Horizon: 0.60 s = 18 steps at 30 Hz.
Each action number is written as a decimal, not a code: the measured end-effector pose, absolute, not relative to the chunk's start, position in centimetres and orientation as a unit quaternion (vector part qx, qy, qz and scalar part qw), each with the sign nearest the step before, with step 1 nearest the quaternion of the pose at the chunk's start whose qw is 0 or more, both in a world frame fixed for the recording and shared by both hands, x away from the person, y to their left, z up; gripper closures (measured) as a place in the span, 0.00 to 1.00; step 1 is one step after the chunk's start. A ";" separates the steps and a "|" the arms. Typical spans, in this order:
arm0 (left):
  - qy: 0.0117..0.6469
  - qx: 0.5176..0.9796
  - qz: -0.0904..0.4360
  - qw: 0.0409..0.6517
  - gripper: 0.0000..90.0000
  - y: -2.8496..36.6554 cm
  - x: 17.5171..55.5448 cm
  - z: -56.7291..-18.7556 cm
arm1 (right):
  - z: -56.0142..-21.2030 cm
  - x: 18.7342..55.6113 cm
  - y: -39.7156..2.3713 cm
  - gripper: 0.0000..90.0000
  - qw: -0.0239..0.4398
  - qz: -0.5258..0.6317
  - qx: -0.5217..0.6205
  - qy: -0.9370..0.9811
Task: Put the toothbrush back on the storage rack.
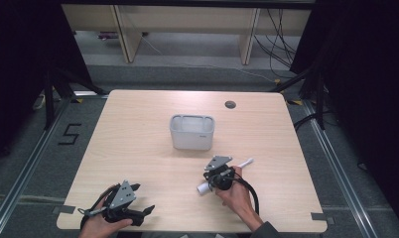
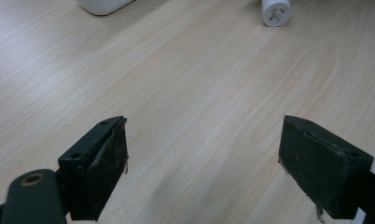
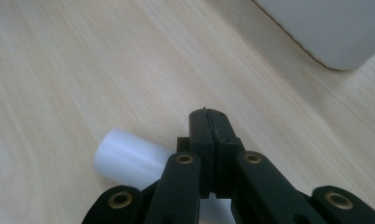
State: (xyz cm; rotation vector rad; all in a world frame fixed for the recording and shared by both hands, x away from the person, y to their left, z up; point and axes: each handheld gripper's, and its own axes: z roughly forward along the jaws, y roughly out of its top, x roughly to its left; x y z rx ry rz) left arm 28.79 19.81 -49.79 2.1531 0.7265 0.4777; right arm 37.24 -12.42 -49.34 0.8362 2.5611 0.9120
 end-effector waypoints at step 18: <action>0.285 0.852 0.189 0.396 0.17 19.8 28.9 -49.8 | -49.3 33.7 -14.7 1.00 0.138 0.318 0.269 0.899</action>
